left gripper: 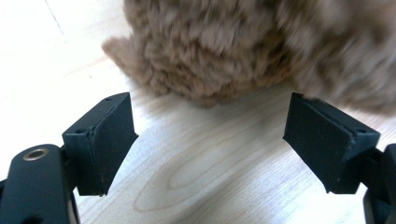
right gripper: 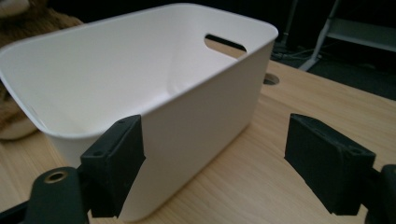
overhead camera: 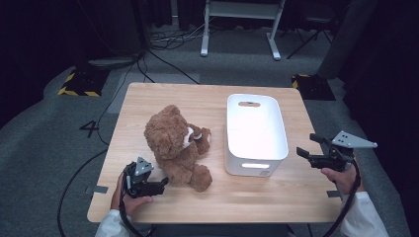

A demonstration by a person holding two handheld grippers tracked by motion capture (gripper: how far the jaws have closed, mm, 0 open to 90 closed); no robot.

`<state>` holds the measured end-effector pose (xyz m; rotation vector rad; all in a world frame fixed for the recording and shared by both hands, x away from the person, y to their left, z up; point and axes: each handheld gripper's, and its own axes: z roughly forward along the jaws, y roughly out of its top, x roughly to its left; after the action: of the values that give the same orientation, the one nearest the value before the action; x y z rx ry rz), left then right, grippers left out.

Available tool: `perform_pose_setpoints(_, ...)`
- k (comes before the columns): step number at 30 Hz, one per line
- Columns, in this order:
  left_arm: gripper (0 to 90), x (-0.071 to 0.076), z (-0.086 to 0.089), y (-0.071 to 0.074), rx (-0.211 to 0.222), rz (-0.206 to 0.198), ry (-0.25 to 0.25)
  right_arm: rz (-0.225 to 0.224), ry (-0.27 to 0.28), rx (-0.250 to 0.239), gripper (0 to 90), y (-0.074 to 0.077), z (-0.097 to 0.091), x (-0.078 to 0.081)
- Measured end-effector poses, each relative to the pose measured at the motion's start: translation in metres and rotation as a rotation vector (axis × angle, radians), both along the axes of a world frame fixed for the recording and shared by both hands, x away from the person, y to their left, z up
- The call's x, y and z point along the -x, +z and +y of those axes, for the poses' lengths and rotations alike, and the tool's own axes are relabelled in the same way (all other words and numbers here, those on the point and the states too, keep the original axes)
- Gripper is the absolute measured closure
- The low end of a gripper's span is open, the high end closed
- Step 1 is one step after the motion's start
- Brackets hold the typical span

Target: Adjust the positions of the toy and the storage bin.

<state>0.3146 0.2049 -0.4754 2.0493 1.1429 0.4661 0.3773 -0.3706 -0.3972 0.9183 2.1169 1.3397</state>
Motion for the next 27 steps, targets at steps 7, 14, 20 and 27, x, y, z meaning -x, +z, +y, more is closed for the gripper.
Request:
perform_pose_setpoints(7, 16.0, -0.001, -0.003, 0.010, 0.000, -0.037, 0.019, 0.065, -0.022, 0.071, 19.8, -0.031, -0.006, -0.006)
perform_pose_setpoints(14, 16.1, 0.002, 0.002, 0.021, 0.033, -0.070, 0.011, 0.157, -0.032, 0.191, 20.1, -0.066, -0.001, -0.016)
perform_pose_setpoints(20, 16.0, 0.005, 0.005, 0.032, 0.075, -0.106, 0.008, 0.232, -0.021, 0.218, 20.2, -0.085, 0.006, -0.024)
perform_pose_setpoints(27, 15.8, 0.000, -0.004, 0.043, 0.085, -0.137, 0.002, 0.246, -0.020, 0.204, 20.2, -0.087, 0.004, -0.027)
